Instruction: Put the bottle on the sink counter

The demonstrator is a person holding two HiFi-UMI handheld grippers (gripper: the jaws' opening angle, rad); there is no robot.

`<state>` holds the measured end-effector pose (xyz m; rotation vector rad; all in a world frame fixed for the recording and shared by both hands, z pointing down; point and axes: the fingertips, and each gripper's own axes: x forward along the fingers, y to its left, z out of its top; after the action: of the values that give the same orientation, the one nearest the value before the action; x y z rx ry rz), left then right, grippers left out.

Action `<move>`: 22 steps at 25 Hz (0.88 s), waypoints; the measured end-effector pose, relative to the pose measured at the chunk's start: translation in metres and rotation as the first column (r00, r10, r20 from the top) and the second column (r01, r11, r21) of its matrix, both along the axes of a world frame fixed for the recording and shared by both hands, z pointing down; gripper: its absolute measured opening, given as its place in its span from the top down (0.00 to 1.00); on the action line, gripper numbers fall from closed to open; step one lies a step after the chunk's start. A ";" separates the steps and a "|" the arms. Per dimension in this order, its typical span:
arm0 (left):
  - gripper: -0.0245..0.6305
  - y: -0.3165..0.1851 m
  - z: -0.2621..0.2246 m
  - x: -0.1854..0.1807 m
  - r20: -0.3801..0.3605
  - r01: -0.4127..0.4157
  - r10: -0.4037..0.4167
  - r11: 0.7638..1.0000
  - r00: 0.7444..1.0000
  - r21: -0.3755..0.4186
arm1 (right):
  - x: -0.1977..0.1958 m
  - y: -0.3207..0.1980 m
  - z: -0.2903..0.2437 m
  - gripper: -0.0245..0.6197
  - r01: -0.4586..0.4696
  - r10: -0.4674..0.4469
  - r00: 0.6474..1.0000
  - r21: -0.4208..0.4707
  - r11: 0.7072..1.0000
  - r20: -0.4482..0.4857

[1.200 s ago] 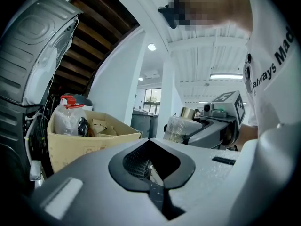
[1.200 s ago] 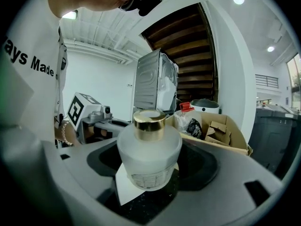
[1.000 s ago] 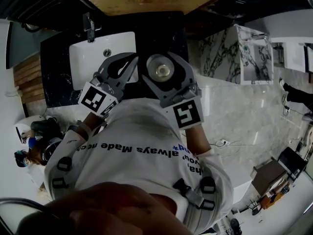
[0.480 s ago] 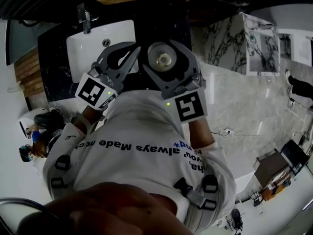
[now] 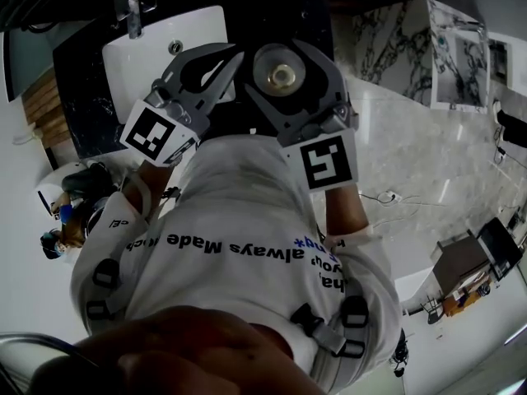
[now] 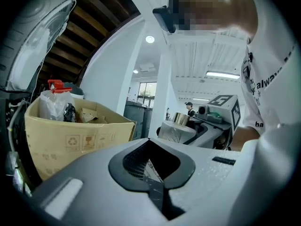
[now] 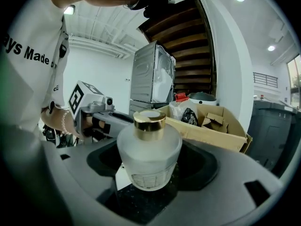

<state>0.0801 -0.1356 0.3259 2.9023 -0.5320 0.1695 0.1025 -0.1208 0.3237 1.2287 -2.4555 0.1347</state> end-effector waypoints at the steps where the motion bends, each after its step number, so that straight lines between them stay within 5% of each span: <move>1: 0.96 0.000 0.004 0.002 0.003 -0.004 0.004 1.000 1.000 -0.013 | 0.000 -0.001 0.004 0.45 0.000 0.000 1.000 -0.004 1.000 -0.004; 22: 0.96 -0.028 0.115 0.026 0.115 -0.014 0.032 0.988 0.993 -0.152 | 0.015 -0.036 0.119 0.45 -0.031 0.025 0.998 -0.107 0.994 -0.060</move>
<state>0.1059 -0.1640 0.4409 2.7637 -0.4820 0.3694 0.1176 -0.1566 0.4428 1.2039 -2.3495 0.2336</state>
